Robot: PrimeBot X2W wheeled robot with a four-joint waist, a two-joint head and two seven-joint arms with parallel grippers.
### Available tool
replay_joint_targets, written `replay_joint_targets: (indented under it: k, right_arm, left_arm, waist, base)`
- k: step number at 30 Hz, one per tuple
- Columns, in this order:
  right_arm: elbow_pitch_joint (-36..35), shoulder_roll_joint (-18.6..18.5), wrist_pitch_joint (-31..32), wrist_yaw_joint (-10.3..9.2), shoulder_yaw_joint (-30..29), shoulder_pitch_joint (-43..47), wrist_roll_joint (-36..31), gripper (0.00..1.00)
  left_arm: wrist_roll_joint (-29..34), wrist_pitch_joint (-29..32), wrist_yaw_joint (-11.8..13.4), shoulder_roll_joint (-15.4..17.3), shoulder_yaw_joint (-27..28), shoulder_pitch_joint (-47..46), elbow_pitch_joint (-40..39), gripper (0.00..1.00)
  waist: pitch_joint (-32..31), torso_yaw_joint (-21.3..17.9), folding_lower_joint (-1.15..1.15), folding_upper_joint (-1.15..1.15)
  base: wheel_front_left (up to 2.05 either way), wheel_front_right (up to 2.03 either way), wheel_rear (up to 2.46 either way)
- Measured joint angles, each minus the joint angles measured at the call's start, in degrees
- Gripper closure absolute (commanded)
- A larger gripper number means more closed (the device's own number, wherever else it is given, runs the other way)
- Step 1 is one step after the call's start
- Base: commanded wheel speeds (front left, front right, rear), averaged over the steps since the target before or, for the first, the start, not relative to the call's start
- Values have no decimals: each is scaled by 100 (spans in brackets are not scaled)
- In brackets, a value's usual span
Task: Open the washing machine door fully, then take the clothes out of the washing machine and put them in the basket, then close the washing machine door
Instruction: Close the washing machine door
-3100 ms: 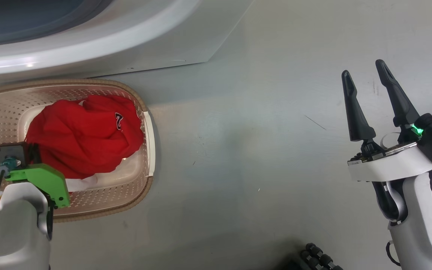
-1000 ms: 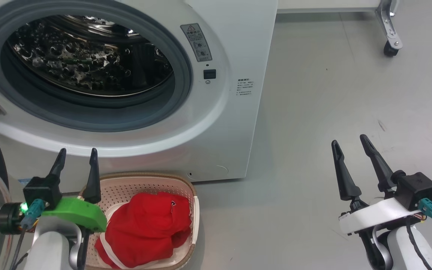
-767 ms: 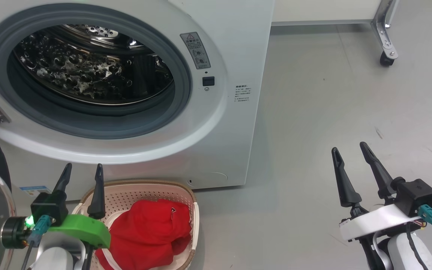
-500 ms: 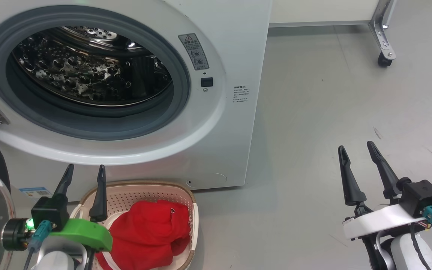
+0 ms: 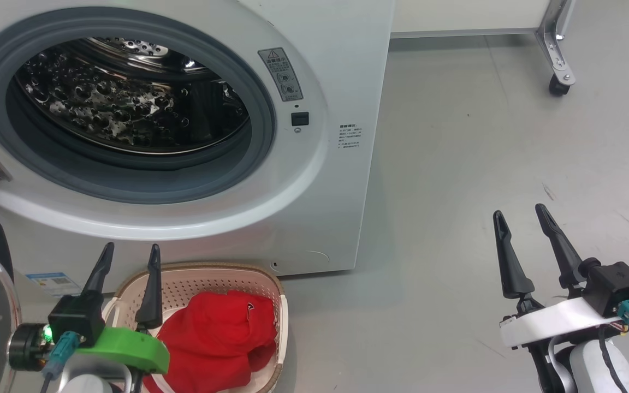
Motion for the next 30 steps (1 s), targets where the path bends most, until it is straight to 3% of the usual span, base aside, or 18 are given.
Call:
replay_joint_targets:
  k: [30]
  right_arm:
    - [-24, 63, 0, 0, -10, 84, -52, 0]
  left_arm:
    - [-486, 1, 57, -2, -216, 282, -286, 0]
  waist:
    - [-40, -14, 0, 0]
  base:
    - [0, 0, 0]
